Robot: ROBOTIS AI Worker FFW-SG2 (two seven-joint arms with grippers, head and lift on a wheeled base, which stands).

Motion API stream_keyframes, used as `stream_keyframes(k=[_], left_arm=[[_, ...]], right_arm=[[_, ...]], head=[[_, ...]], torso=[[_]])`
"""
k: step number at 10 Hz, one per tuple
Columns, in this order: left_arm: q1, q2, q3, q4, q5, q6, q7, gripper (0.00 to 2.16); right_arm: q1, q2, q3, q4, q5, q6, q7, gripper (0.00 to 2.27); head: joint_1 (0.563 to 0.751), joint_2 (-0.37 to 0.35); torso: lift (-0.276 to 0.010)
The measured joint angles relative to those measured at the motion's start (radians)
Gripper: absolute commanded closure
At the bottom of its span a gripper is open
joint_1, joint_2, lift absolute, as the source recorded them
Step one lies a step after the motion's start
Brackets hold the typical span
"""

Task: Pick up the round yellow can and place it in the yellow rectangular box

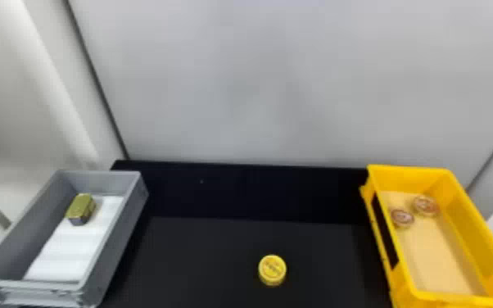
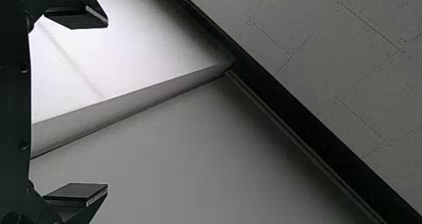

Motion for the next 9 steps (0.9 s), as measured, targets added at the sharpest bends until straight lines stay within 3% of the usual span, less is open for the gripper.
stream_keyframes(k=[6, 9], left_arm=[[0.001, -0.002, 0.000, 0.000, 0.000, 0.001, 0.000, 0.11], [0.000, -0.001, -0.002, 0.000, 0.000, 0.002, -0.001, 0.11]], right_arm=[[0.000, 0.001, 0.000, 0.000, 0.000, 0.004, 0.000, 0.12], [-0.008, 0.000, 0.020, 0.001, -0.027, 0.124, 0.005, 0.13]], head=[[0.663, 0.054], [0.663, 0.054]], torso=[[-0.010], [-0.010]])
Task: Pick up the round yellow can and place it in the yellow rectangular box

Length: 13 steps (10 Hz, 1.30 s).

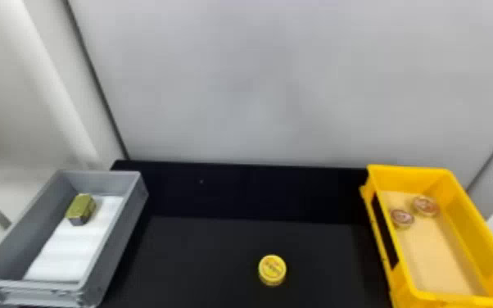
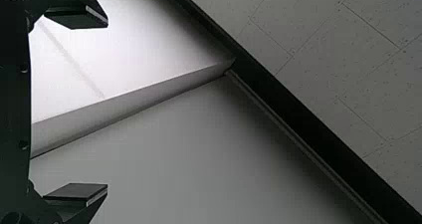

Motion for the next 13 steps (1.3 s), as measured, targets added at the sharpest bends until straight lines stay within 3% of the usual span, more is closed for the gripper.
stream_keyframes(k=[4, 7, 10, 13], left_arm=[[0.000, -0.004, -0.004, -0.002, 0.000, 0.004, 0.000, 0.11], [-0.001, -0.009, -0.010, -0.002, 0.001, 0.007, -0.001, 0.11], [-0.004, -0.016, -0.019, -0.002, 0.002, 0.009, -0.002, 0.11], [-0.005, -0.024, -0.023, -0.002, 0.002, 0.009, -0.002, 0.11]], right_arm=[[0.014, 0.021, 0.008, 0.088, -0.158, 0.188, 0.015, 0.12], [0.053, 0.087, -0.017, 0.184, -0.290, 0.332, 0.051, 0.12], [0.071, 0.177, -0.096, 0.247, -0.388, 0.563, 0.202, 0.13], [0.057, 0.192, -0.104, 0.358, -0.542, 0.760, 0.358, 0.13]], head=[[0.663, 0.054], [0.663, 0.054], [0.663, 0.054], [0.663, 0.054]], torso=[[-0.010], [-0.010], [-0.010], [-0.010]])
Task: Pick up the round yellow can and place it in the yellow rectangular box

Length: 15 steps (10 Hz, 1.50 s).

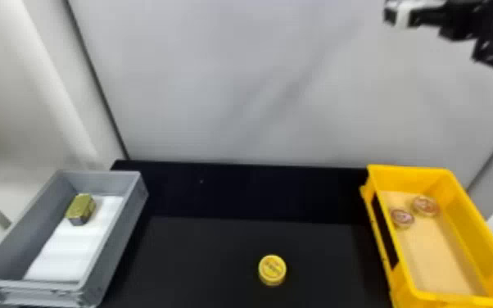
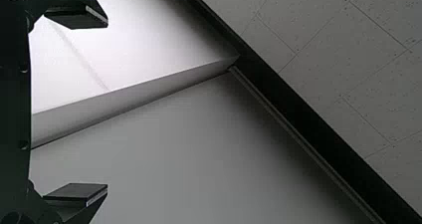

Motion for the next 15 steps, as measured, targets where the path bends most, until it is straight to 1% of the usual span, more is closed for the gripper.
stream_keyframes(k=[2, 5, 6, 7, 9, 11, 13, 15], left_arm=[[0.001, -0.005, -0.003, 0.000, 0.000, 0.000, 0.000, 0.11], [0.003, -0.013, -0.008, 0.003, 0.001, 0.000, -0.001, 0.11], [0.004, -0.017, -0.008, 0.005, 0.002, -0.001, -0.001, 0.11], [0.004, -0.022, -0.009, 0.007, 0.002, -0.003, -0.001, 0.11], [0.003, -0.034, -0.014, 0.019, 0.006, -0.014, -0.002, 0.11], [0.004, -0.043, -0.017, 0.029, 0.008, -0.023, -0.002, 0.11], [0.012, -0.044, -0.012, 0.031, 0.009, -0.026, -0.002, 0.11], [0.022, -0.046, -0.003, 0.033, 0.009, -0.029, -0.001, 0.11]], right_arm=[[0.021, -0.001, 0.032, 0.074, -0.103, 0.039, 0.039, 0.13], [0.098, 0.021, 0.070, 0.158, -0.255, 0.043, 0.057, 0.13], [0.115, 0.028, 0.096, 0.189, -0.289, 0.044, 0.083, 0.15], [0.126, 0.035, 0.126, 0.224, -0.306, 0.046, 0.129, 0.15], [0.149, 0.045, 0.167, 0.298, -0.301, 0.047, 0.248, 0.16], [0.182, 0.050, 0.190, 0.351, -0.290, 0.045, 0.301, 0.16], [0.199, 0.058, 0.236, 0.414, -0.283, 0.046, 0.342, 0.16], [0.205, 0.075, 0.272, 0.463, -0.237, 0.060, 0.410, 0.15]], head=[[0.663, 0.054], [0.663, 0.054], [0.663, 0.054], [0.663, 0.054], [0.663, 0.054], [0.663, 0.054], [0.663, 0.054], [0.663, 0.054]], torso=[[-0.010], [-0.010], [-0.010], [-0.010], [-0.010], [-0.010], [-0.010], [-0.010]])
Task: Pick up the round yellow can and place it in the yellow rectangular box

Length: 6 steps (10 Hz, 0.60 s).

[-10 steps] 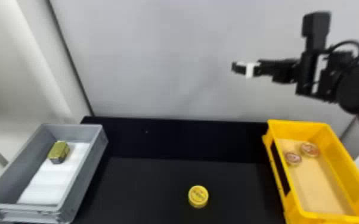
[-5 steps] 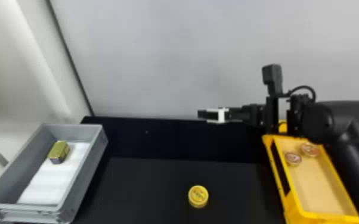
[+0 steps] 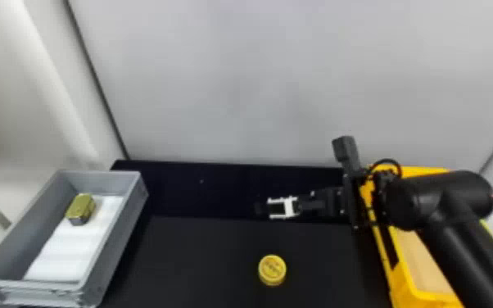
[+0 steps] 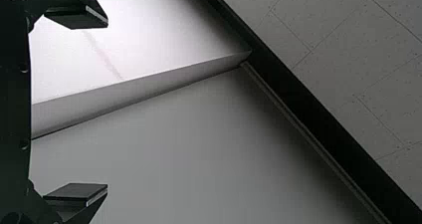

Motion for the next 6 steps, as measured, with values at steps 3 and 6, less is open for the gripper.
stream_keyframes(k=[3, 6], left_arm=[[0.024, -0.010, 0.019, 0.005, 0.000, -0.005, 0.000, 0.11], [0.032, -0.015, 0.023, 0.006, 0.000, -0.005, 0.000, 0.11]], right_arm=[[0.030, 0.036, 0.011, -0.010, 0.112, 0.047, 0.097, 0.12], [0.066, 0.037, 0.015, -0.048, 0.198, 0.109, 0.162, 0.12]], head=[[0.663, 0.054], [0.663, 0.054]], torso=[[-0.010], [-0.010]])
